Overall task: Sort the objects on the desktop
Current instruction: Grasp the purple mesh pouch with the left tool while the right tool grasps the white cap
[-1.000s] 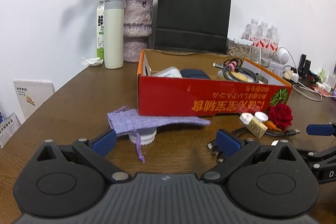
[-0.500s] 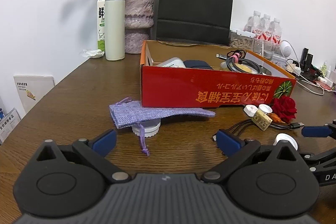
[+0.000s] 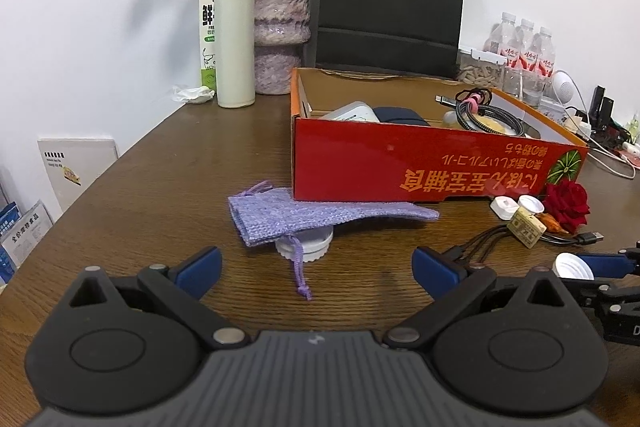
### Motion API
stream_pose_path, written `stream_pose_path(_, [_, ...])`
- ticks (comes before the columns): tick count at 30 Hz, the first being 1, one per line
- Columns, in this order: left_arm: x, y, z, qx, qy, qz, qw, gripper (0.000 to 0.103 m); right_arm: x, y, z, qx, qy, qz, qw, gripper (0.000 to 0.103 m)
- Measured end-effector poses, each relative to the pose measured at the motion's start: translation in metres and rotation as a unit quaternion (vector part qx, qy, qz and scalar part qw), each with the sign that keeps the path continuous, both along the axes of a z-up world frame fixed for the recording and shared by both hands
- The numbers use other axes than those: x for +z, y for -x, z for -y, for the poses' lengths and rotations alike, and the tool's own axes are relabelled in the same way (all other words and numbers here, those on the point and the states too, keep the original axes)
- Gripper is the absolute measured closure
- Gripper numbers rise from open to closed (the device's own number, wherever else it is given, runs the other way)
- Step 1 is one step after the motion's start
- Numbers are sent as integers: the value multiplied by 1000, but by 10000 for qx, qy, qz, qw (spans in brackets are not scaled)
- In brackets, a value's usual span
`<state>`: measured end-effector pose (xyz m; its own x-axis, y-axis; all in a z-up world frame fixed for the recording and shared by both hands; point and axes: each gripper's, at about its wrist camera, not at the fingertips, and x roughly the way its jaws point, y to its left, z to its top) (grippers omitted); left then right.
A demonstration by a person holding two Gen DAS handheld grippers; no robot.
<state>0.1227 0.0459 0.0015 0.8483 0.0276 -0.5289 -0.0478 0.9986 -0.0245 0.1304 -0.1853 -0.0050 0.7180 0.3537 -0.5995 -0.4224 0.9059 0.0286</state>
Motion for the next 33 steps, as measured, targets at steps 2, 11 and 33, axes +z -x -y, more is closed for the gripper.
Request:
stream_pose_path(2, [0,-1,1,3,-75,32,10000,0,0,0,1,-30,-57,-5,10000,64])
stream_pose_path(11, [1,-20,12,-116,-931,94,9955,0,4,-4,11,-249,-276,10,9993,64])
stream_pose_path(33, [-10,-58,34,-769,-1766,-75,9812,70,11,-21,29,-887,-811,16,9928,64])
